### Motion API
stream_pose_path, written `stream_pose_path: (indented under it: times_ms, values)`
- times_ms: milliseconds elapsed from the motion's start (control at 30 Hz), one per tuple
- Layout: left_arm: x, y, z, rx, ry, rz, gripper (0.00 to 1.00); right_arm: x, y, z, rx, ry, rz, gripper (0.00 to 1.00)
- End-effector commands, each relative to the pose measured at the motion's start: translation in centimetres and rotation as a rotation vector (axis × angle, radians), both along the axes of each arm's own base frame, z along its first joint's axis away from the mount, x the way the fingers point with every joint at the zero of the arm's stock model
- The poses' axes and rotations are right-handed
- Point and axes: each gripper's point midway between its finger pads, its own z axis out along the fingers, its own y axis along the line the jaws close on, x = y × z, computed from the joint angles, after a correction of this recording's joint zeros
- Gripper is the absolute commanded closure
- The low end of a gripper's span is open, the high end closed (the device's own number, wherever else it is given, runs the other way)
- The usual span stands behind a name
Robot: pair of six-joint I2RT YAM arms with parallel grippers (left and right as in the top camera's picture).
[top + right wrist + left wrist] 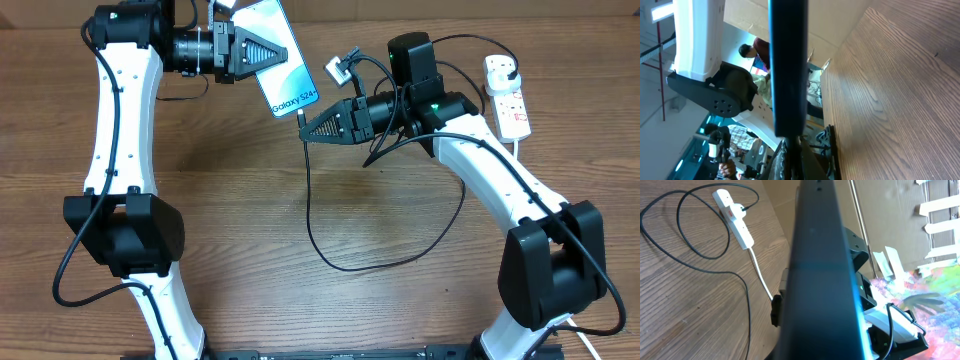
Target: Plug charger to phone and switch on socket
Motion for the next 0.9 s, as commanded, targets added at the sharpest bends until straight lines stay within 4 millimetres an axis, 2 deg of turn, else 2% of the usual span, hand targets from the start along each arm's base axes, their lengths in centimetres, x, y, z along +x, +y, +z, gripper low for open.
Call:
stream_pose_path:
  times_ms: [0,867]
  values:
    - [-1.04,-0.6,2.0,-0.039,-0.053,-0.029,0.96,-0.01,-0.39,1.3,0.009,-0.025,-0.01,0.96]
    - [-1.03,-0.59,1.98,-0.038,-0.053,-0.028,0.96,-0.5,-0.48,1.61,0.027,-0.016,0.017,0.96]
